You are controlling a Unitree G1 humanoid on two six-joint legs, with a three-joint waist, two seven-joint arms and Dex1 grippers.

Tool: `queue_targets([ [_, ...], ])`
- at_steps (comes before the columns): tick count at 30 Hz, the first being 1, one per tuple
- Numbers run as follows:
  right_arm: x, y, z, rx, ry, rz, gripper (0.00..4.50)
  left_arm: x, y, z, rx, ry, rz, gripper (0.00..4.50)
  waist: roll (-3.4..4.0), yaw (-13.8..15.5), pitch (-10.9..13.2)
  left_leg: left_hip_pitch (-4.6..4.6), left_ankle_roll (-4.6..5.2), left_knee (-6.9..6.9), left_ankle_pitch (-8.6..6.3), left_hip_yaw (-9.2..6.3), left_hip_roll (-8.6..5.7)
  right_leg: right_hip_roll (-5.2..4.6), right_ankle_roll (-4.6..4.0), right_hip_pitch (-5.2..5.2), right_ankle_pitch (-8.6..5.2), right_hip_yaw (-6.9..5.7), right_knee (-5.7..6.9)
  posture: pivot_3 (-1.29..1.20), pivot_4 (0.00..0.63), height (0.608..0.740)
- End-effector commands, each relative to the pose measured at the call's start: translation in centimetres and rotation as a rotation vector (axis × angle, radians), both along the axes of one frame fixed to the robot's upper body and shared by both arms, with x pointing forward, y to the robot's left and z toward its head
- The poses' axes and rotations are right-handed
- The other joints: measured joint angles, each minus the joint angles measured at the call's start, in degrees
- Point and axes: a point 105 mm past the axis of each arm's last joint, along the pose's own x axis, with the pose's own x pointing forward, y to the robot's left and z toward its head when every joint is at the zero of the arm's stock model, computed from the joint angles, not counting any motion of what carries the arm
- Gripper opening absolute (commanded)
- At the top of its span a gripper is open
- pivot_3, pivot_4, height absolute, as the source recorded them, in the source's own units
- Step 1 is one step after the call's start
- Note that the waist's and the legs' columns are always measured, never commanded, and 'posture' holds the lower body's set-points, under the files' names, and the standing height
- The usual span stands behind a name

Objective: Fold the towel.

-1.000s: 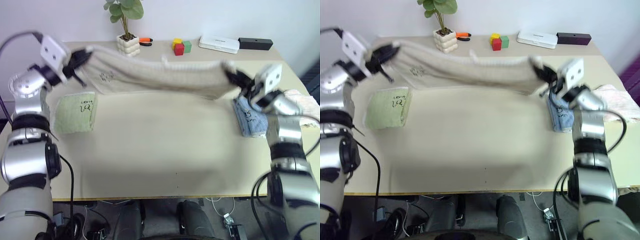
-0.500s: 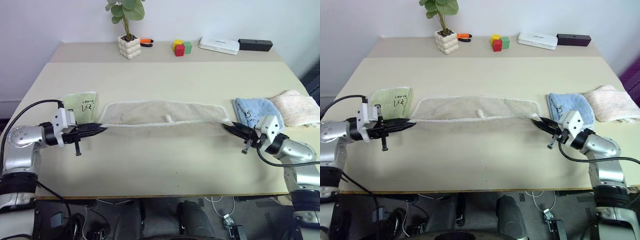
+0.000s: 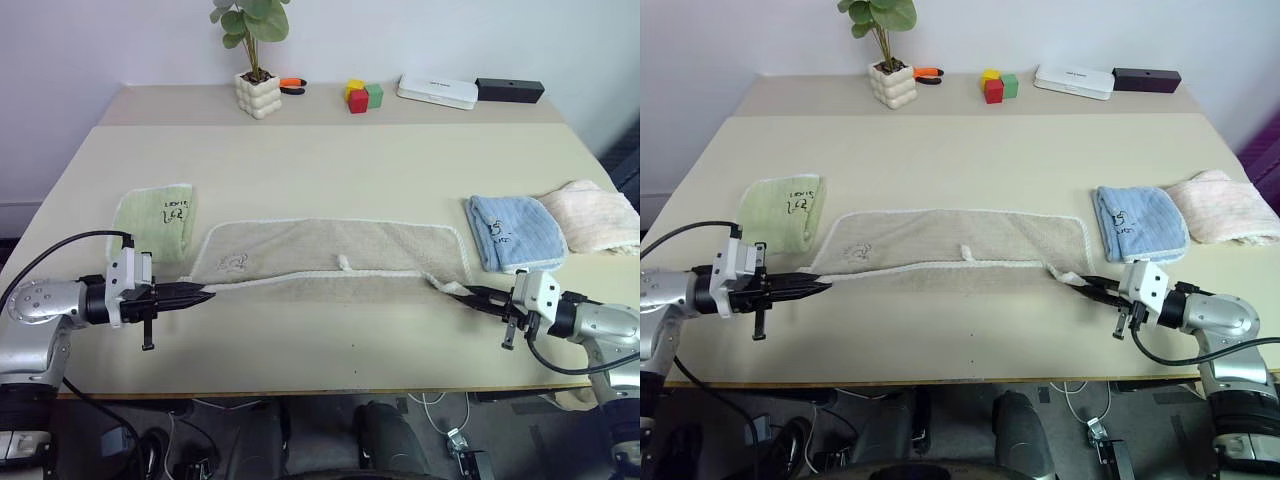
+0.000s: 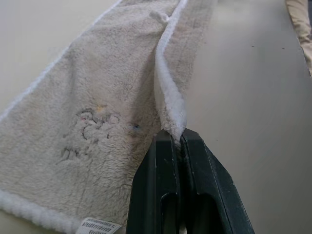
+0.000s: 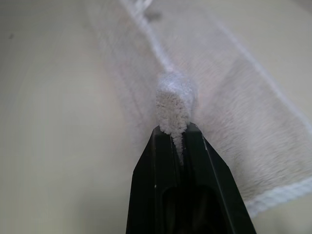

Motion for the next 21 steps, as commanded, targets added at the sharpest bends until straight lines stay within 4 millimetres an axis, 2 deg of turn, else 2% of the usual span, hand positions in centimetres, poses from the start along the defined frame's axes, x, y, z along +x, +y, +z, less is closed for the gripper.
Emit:
queue_targets([
  [1,-0.5,-0.3,-0.9,-0.013,-0.005,-0.01,0.03,-0.4,-0.1,0.5,-0.005,-0.03,-0.001,0.0,0.0,0.06,0.0,0.0,0.0,0.0,0.0,0.0,0.0,0.0,0.0,0.0,0.0,0.0,-0.01,0.0,0.15,0.74],
  [5,-0.2,-0.6,-0.7,-0.039,-0.031,-0.017,1.28,-0.4,0.0,0.4,-0.002,-0.032,0.006,0.0,0.0,0.0,0.0,0.01,0.0,0.01,0.0,0.0,0.0,-0.01,-0.01,0.01,0.0,0.0,0.0,0.0,0.15,0.74],
  [9,-0.5,-0.5,-0.2,-0.055,-0.007,0.012,3.27,-0.2,0.0,0.5,0.0,-0.035,0.005,0.0,0.0,0.02,0.0,0.03,0.0,0.0,0.0,0.0,0.0,-0.01,-0.01,0.03,0.0,0.0,0.0,0.0,0.15,0.74],
  [13,-1.1,0.1,1.2,-0.059,0.046,0.087,3.27,-0.1,-0.2,0.5,-0.002,-0.036,0.0,0.0,0.0,0.05,0.0,0.03,0.0,0.01,0.0,0.0,0.0,-0.01,-0.01,0.04,0.0,0.0,0.0,0.0,0.15,0.74],
  [20,-1.2,-0.5,1.2,-0.185,0.046,0.109,3.27,-0.1,-0.4,0.4,-0.009,-0.039,-0.001,0.0,-0.02,0.07,-0.01,0.04,0.0,0.02,0.0,-0.01,0.0,-0.01,-0.01,0.05,0.0,-0.01,0.0,0.0,0.15,0.74],
  [21,-1.2,-0.6,1.1,-0.198,0.04,0.107,3.04,-0.1,-0.5,0.3,-0.01,-0.039,-0.001,0.0,-0.01,0.07,-0.01,0.04,0.0,0.02,0.0,-0.01,0.0,-0.01,-0.01,0.05,0.0,-0.01,0.0,0.0,0.15,0.74],
])
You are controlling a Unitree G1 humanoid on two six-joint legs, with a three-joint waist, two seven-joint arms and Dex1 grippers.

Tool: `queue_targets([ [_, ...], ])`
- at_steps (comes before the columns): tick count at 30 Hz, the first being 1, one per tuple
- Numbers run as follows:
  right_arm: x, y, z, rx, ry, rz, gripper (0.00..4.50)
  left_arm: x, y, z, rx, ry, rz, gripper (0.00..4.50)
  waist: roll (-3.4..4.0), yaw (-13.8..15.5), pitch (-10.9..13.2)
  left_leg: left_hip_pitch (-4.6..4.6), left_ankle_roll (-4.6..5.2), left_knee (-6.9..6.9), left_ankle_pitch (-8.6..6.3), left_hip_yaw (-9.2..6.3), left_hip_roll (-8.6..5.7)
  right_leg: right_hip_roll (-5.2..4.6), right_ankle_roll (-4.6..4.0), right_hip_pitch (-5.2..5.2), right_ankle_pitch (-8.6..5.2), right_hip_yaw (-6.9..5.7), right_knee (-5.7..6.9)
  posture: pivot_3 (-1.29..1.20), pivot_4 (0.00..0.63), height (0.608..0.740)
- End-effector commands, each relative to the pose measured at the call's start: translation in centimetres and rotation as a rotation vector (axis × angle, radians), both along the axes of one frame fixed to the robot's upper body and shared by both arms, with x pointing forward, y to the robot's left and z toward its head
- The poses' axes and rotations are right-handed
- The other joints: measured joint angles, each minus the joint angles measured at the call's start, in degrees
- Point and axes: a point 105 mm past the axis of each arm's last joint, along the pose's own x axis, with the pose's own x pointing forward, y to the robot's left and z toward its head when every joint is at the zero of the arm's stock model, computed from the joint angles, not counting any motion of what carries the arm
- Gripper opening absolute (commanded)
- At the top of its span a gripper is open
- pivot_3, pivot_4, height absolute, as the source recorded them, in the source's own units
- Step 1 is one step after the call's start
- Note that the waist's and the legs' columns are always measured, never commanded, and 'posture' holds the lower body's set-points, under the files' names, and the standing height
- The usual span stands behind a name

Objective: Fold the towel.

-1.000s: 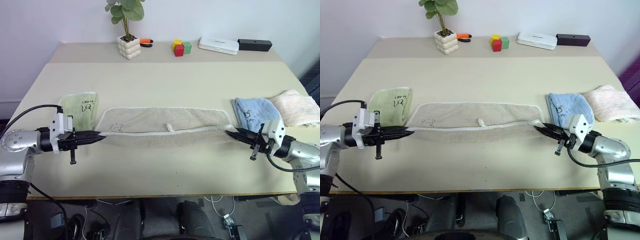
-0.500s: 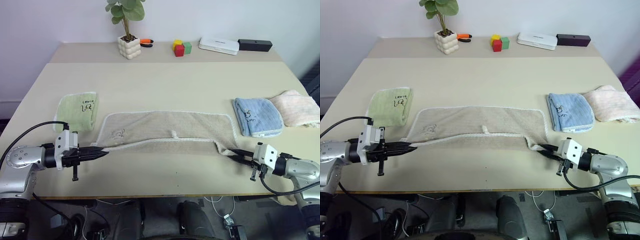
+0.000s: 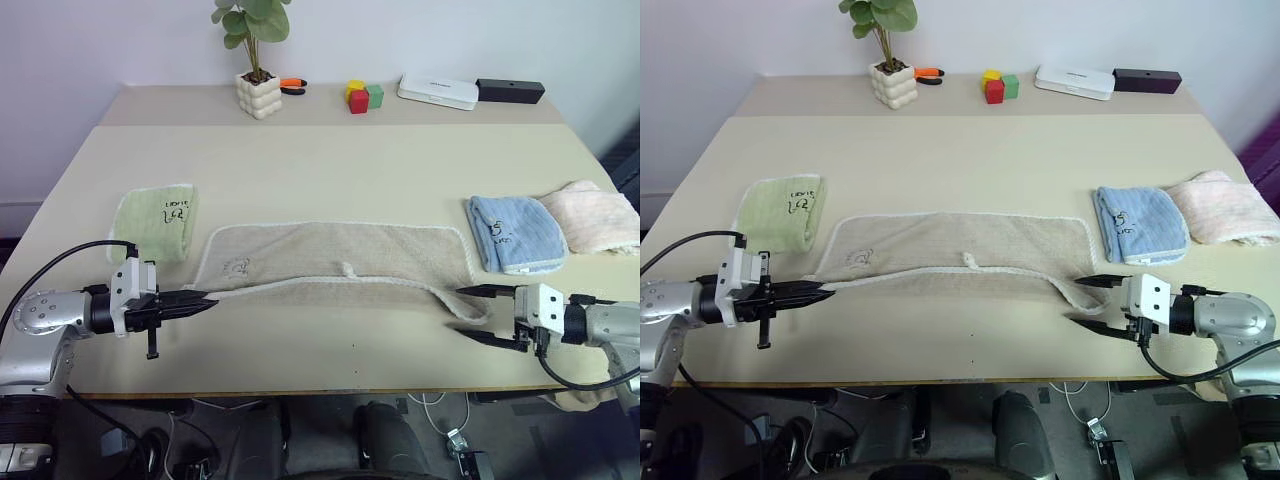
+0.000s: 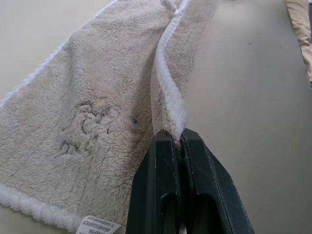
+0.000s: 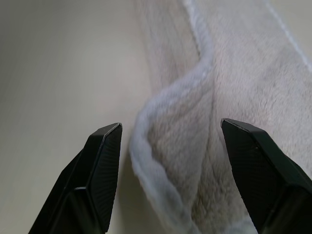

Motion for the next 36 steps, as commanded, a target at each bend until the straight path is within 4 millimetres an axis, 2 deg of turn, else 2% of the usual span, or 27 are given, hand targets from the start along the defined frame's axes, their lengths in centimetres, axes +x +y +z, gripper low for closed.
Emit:
queue_targets([
  [1,0.2,-0.4,0.4,-0.039,-0.03,0.006,2.74,0.1,-0.4,0.7,-0.002,-0.04,-0.016,0.0,0.0,-0.01,0.0,0.0,0.0,0.0,0.0,0.0,0.0,0.0,0.0,0.0,0.0,0.0,0.0,0.0,0.15,0.74],
  [3,0.5,-0.5,0.4,-0.051,-0.043,0.001,1.96,0.1,-0.4,0.6,-0.002,-0.039,-0.016,0.0,0.0,-0.02,0.0,0.0,0.0,0.0,0.0,0.0,0.0,0.0,0.0,0.0,0.0,0.0,0.0,0.0,0.15,0.74],
  [6,0.6,-0.3,0.6,-0.064,-0.067,0.017,0.38,0.1,-0.4,0.6,-0.005,-0.039,-0.014,0.0,0.0,0.0,0.0,0.0,0.0,0.01,0.0,0.0,0.0,0.0,0.0,0.0,0.0,0.0,0.0,0.0,0.15,0.74],
  [7,0.5,-0.2,0.6,-0.066,-0.064,0.03,0.04,0.1,-0.4,0.6,-0.005,-0.038,-0.014,0.0,0.0,-0.01,0.0,0.0,0.0,0.01,0.0,0.0,0.0,0.0,0.0,0.0,0.0,0.0,0.0,0.0,0.15,0.74],
  [10,0.3,-0.2,0.9,-0.061,-0.056,0.044,0.04,0.0,-0.4,0.5,-0.001,-0.032,-0.016,0.0,0.0,0.02,0.0,0.0,0.0,0.01,0.0,0.0,0.0,0.0,0.0,0.0,0.0,0.0,0.0,0.0,0.15,0.74],
  [15,-1.1,-0.7,0.6,-0.087,0.01,0.094,0.04,-0.4,0.4,0.1,0.025,0.004,-0.018,0.0,0.0,0.04,0.0,0.0,0.0,0.01,0.0,0.0,0.0,0.0,0.0,0.01,0.0,0.0,0.0,0.0,0.15,0.74],
  [21,-2.3,-1.1,0.7,-0.067,0.063,0.118,0.04,-2.3,2.2,-0.2,0.068,0.103,-0.03,0.0,0.0,-0.16,0.0,0.03,0.0,-0.02,0.0,0.0,0.01,0.0,-0.01,0.0,-0.01,0.01,0.0,0.0,0.15,0.74],
  [25,-3.7,-1.7,0.3,-0.056,0.134,0.127,0.04,-4.1,4.2,-0.8,0.134,0.173,-0.024,0.0,0.0,-0.06,0.0,0.02,0.02,-0.02,-0.02,0.01,0.01,-0.02,-0.03,-0.01,-0.02,0.0,-0.02,0.0,0.15,0.74],
  [29,-4.6,-2.4,0.4,-0.03,0.198,0.118,0.04,-5.2,4.5,-0.9,0.149,0.211,-0.039,0.0,-0.01,0.04,-0.01,0.03,0.03,0.01,-0.03,0.02,0.0,-0.08,-0.18,0.02,-0.1,0.0,-0.02,0.0,0.15,0.74],
  [33,-5.4,-2.1,0.5,0.006,0.254,0.126,0.04,-5.2,4.3,-1.5,0.138,0.216,-0.028,0.0,-0.02,0.04,-0.02,0.04,0.04,0.01,-0.03,0.0,0.0,-0.08,-0.2,0.03,-0.1,-0.01,-0.02,0.0,0.15,0.74],
  [36,-4.9,-1.8,1.1,0.03,0.236,0.11,0.04,-4.6,4.1,-1.3,0.121,0.189,-0.015,0.0,-0.04,-0.06,-0.03,0.04,0.05,0.0,-0.04,0.01,0.0,-0.08,-0.2,0.03,-0.1,0.0,-0.02,0.0,0.15,0.74],
])
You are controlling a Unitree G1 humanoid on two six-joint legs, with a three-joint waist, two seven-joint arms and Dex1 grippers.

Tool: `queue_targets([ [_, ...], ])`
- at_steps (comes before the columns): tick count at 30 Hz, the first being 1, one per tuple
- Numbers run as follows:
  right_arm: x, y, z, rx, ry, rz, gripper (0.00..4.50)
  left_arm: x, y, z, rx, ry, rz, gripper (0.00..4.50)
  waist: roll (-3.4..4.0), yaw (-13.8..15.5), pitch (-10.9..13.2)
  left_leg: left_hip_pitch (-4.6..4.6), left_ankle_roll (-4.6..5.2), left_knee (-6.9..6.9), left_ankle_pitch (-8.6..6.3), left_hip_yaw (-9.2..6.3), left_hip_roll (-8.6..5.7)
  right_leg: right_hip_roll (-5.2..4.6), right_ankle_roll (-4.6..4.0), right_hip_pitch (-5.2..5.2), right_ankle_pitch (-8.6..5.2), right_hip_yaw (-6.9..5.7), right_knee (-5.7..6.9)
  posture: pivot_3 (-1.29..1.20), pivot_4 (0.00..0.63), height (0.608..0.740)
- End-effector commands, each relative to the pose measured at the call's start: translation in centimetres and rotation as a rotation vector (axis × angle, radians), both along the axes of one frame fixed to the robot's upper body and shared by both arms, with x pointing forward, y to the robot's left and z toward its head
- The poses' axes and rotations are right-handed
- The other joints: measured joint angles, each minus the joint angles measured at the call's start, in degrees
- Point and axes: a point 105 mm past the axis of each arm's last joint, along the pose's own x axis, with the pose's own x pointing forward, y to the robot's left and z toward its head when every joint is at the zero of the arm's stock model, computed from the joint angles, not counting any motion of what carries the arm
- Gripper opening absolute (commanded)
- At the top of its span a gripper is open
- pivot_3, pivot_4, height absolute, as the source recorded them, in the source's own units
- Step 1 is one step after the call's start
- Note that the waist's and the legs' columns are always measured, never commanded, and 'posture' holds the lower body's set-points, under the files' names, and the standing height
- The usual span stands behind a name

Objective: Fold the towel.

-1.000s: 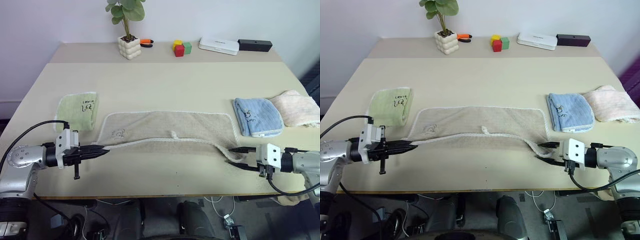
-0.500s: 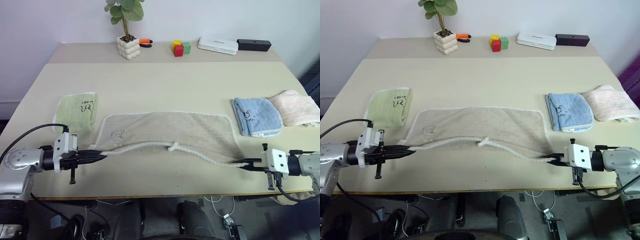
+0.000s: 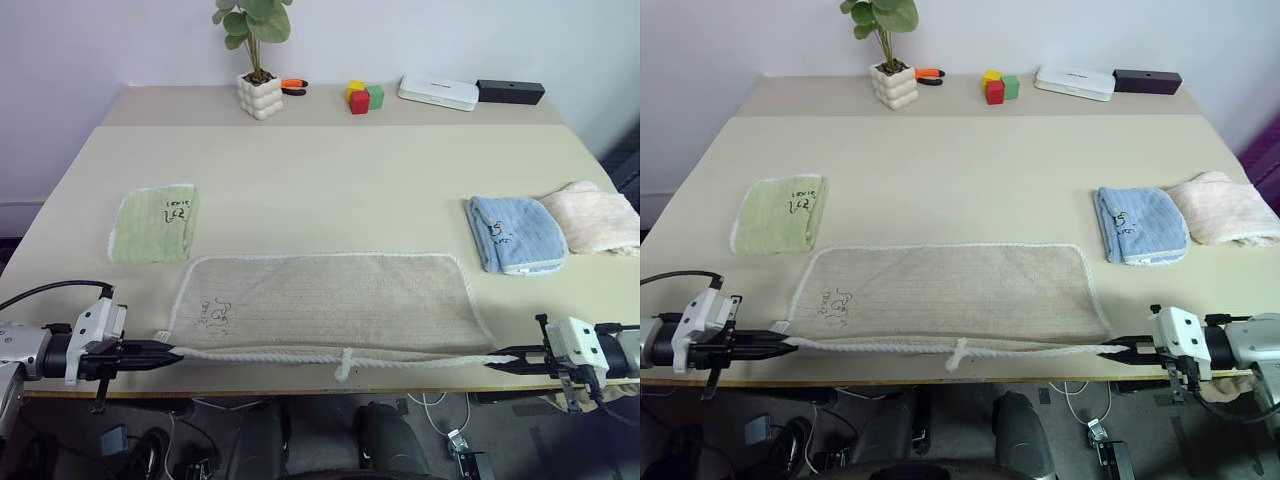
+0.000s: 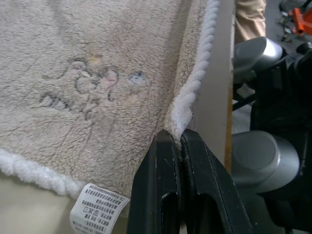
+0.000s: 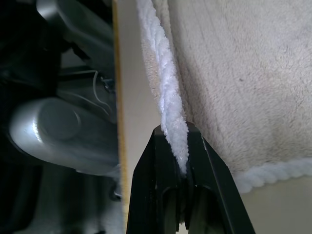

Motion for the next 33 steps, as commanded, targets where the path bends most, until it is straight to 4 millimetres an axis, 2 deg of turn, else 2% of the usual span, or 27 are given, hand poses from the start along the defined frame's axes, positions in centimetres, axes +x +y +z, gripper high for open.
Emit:
queue_targets([
  [1,1.0,-0.2,1.9,0.016,-0.062,-0.033,0.04,1.1,0.3,1.2,-0.003,-0.079,0.036,0.0,0.0,0.03,0.0,0.0,0.0,0.0,0.0,0.0,0.0,0.0,0.0,0.0,0.0,0.0,0.0,0.0,0.15,0.74],
  [7,4.5,0.4,2.7,0.026,-0.167,-0.093,0.04,5.3,-0.1,2.6,-0.038,-0.245,0.113,0.0,-0.01,0.08,-0.02,0.0,0.0,0.03,0.0,0.0,-0.01,0.01,0.07,0.01,0.04,-0.01,0.01,0.0,0.15,0.74],
  [17,9.0,0.8,3.3,0.053,-0.282,-0.181,0.04,9.9,0.3,2.8,-0.006,-0.374,0.194,0.0,-0.01,0.04,-0.02,-0.01,0.0,0.05,0.01,0.03,-0.03,0.05,0.21,0.0,0.12,-0.01,0.05,0.0,0.15,0.74],
  [21,10.6,0.8,3.7,0.08,-0.322,-0.232,0.04,11.2,0.5,2.5,0.013,-0.417,0.229,0.0,-0.01,0.04,-0.02,-0.02,0.0,0.04,0.01,0.04,-0.03,0.05,0.22,-0.01,0.12,-0.01,0.04,0.0,0.15,0.74],
  [29,11.2,0.8,2.3,0.05,-0.31,-0.246,0.04,12.3,-0.3,1.3,0.023,-0.44,0.248,0.0,-0.01,0.15,-0.02,-0.02,0.0,0.05,0.01,0.04,-0.03,0.05,0.22,0.0,0.12,-0.01,0.06,0.0,0.15,0.74],
  [33,11.8,0.5,2.6,0.058,-0.334,-0.28,0.04,12.7,-0.2,1.5,0.022,-0.461,0.267,0.0,-0.01,0.0,-0.02,-0.02,0.0,0.05,0.01,0.05,-0.03,0.05,0.23,0.0,0.13,0.0,0.06,0.0,0.15,0.74],
])
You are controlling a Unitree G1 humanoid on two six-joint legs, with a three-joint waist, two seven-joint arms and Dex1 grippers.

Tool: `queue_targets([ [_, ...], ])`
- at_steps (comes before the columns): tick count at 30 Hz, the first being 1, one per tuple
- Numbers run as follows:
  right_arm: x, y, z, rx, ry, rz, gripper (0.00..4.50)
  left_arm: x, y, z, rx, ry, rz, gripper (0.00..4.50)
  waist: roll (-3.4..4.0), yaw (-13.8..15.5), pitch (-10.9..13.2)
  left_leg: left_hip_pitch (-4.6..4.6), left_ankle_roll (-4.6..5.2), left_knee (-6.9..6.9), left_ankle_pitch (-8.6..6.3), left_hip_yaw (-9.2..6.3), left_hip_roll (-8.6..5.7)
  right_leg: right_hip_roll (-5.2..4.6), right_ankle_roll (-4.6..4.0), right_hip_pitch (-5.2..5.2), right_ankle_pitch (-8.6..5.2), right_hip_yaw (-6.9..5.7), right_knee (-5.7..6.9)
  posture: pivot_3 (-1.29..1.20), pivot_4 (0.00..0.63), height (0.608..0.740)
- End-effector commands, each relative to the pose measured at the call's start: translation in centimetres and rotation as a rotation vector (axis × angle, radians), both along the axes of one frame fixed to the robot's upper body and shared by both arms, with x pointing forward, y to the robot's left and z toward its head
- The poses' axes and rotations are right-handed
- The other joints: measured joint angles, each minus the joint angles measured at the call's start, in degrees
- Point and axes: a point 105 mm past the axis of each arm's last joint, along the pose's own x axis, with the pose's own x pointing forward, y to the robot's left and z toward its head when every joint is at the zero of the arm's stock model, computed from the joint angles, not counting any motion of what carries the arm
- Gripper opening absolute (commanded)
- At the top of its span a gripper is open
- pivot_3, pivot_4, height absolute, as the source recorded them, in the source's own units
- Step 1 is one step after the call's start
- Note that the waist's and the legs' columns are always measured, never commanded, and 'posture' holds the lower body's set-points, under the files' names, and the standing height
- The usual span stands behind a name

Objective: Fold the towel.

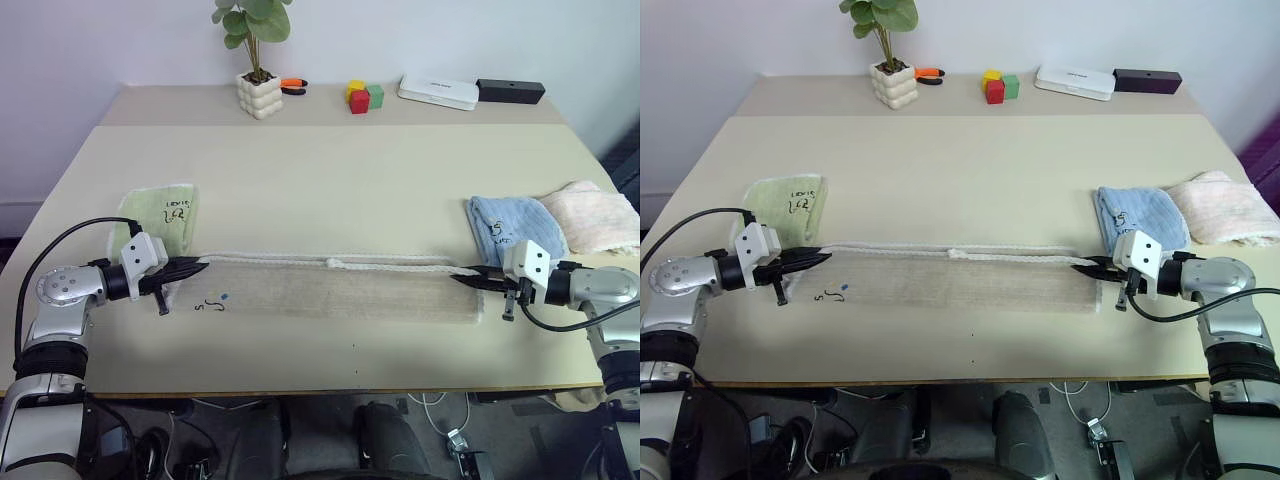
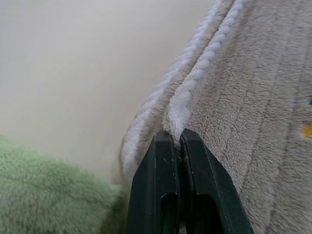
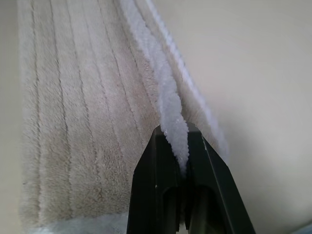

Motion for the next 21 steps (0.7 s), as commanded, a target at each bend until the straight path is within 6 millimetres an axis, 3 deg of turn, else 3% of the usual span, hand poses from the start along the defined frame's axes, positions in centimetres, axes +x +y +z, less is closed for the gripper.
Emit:
queue_targets([
  [1,0.9,-0.5,1.3,-0.004,-0.062,-0.029,0.04,0.6,0.3,1.1,0.002,-0.054,0.023,0.0,0.0,-0.02,0.0,0.0,0.0,0.0,0.0,0.0,0.0,0.0,0.0,-0.01,0.0,0.0,0.01,0.0,0.15,0.74],
  [11,1.5,-0.8,2.4,0.049,-0.083,-0.055,0.04,1.0,0.4,2.3,-0.072,-0.078,0.047,0.0,0.0,0.03,0.0,0.0,0.0,0.0,0.0,0.0,0.0,0.0,0.0,0.0,0.0,0.0,0.01,0.0,0.15,0.74],
  [19,1.7,-0.7,-0.1,0.023,-0.025,-0.093,0.04,1.4,-0.7,0.7,-0.14,0.045,0.057,0.0,0.0,0.01,0.0,0.0,0.0,0.01,0.0,0.0,0.0,0.0,0.0,0.01,0.0,-0.01,0.01,0.0,0.15,0.74],
  [21,1.8,-0.9,-0.3,0.034,-0.007,-0.114,0.58,1.7,-0.7,0.7,-0.153,0.055,0.079,0.63,0.0,-0.05,0.0,0.0,-0.01,0.0,0.0,0.0,0.0,0.01,0.0,0.0,0.0,-0.01,0.01,0.0,0.15,0.74],
])
